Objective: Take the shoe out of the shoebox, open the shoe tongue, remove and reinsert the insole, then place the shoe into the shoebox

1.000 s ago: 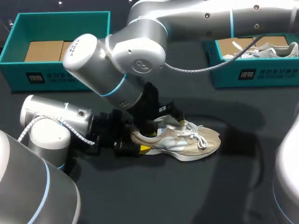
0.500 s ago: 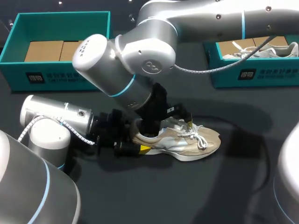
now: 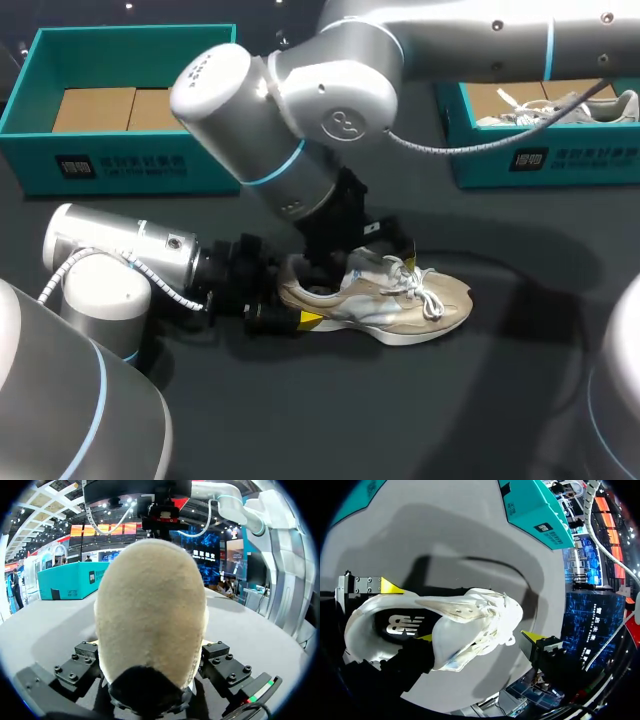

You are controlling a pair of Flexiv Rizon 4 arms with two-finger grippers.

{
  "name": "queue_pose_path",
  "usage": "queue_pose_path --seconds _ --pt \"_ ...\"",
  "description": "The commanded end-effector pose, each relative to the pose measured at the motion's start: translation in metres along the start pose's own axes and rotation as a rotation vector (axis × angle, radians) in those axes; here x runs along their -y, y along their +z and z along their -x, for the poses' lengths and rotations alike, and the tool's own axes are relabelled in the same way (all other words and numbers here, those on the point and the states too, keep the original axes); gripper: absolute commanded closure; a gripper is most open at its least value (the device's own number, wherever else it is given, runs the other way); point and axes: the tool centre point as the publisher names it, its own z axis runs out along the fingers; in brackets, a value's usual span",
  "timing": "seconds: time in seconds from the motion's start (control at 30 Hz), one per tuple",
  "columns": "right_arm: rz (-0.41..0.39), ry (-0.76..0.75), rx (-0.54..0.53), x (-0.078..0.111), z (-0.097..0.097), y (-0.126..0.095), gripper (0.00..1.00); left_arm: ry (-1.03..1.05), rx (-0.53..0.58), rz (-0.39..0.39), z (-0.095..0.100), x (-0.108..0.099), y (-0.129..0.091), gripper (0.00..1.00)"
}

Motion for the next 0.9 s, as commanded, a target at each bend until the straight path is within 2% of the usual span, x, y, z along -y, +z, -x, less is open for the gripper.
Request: queue_pose_path --seconds 0.03,0.1,0.2,0.23,0.33,0.4,0.53,0.67,0.73,0.77,0.8,0.9 --pt "0.001 0.427 -0.003 0.007 -0.005 0.002 0.00 0.000 0.000 0.000 0.000 -0.002 -0.002 1.00" --pt "-0.003 0.424 -0.003 0.009 -0.004 0.000 0.00 0.000 0.000 0.000 0.000 -0.002 -0.002 1.00" --pt "-0.005 0.421 0.002 0.010 0.000 -0.006 0.14 0.000 0.000 0.000 0.000 -0.002 -0.002 1.00" --pt "-0.004 0.419 0.004 0.010 0.001 -0.008 0.15 0.000 0.000 0.000 0.000 -0.002 -0.002 1.00" --pt "-0.005 0.399 0.006 0.011 0.004 -0.013 0.38 0.000 0.000 0.000 0.000 -0.002 -0.002 1.00" --pt "-0.008 0.382 0.002 0.011 0.005 -0.016 0.50 0.000 0.000 0.000 0.000 -0.002 -0.002 1.00" --pt "-0.025 0.355 -0.007 0.011 0.007 -0.019 0.54 0.000 0.000 0.000 0.000 -0.002 -0.002 1.00" --pt "-0.048 0.312 -0.021 0.010 0.009 -0.018 0.63 0.000 0.000 0.000 0.000 -0.002 -0.002 1.00" --pt "-0.054 0.291 -0.034 0.010 0.009 -0.018 0.75 0.000 0.000 0.000 0.000 -0.002 -0.002 1.00" --pt "-0.056 0.275 -0.042 0.009 0.010 -0.018 0.91 0.000 0.000 0.000 0.000 -0.002 -0.002 1.00" --pt "-0.052 0.259 -0.056 0.009 0.011 -0.018 1.00 0.000 0.000 0.000 0.000 -0.002 -0.002 1.00" --pt "-0.036 0.213 -0.120 0.009 0.020 -0.017 1.00 0.000 0.000 0.000 0.000 -0.002 -0.002 1.00"
